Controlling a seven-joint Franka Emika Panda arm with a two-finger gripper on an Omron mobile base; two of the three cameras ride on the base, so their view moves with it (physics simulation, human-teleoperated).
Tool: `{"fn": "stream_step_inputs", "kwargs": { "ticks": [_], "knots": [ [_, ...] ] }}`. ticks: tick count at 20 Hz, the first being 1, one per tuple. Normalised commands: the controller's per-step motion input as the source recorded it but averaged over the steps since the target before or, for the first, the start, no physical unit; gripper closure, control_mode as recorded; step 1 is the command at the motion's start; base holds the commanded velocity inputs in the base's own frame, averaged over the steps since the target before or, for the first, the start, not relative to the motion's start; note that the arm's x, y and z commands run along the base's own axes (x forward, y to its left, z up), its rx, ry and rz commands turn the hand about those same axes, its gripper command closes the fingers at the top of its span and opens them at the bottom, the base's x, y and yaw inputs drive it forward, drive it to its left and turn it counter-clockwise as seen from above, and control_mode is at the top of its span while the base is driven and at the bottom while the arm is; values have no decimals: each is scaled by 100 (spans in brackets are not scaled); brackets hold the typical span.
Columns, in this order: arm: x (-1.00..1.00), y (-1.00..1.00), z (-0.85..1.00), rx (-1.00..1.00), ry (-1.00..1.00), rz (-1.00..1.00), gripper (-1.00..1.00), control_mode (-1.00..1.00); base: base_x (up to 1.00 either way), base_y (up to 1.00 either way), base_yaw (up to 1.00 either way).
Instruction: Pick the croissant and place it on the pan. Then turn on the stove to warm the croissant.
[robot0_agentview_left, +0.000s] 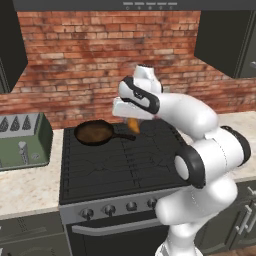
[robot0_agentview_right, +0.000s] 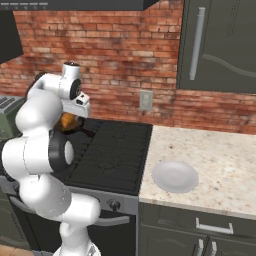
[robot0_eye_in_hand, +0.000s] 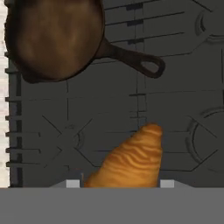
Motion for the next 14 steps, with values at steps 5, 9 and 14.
{"fn": "stream_step_inputs", "kwargs": {
  "ticks": [5,9,14],
  "knots": [
    [0,12,-4,0,-38,0,100,-100,0,0,0],
    [4,18,0,0,-12,0,100,-100,0,0,0],
    [24,25,0,0,0,0,100,-100,0,0,0]
  ]
}}
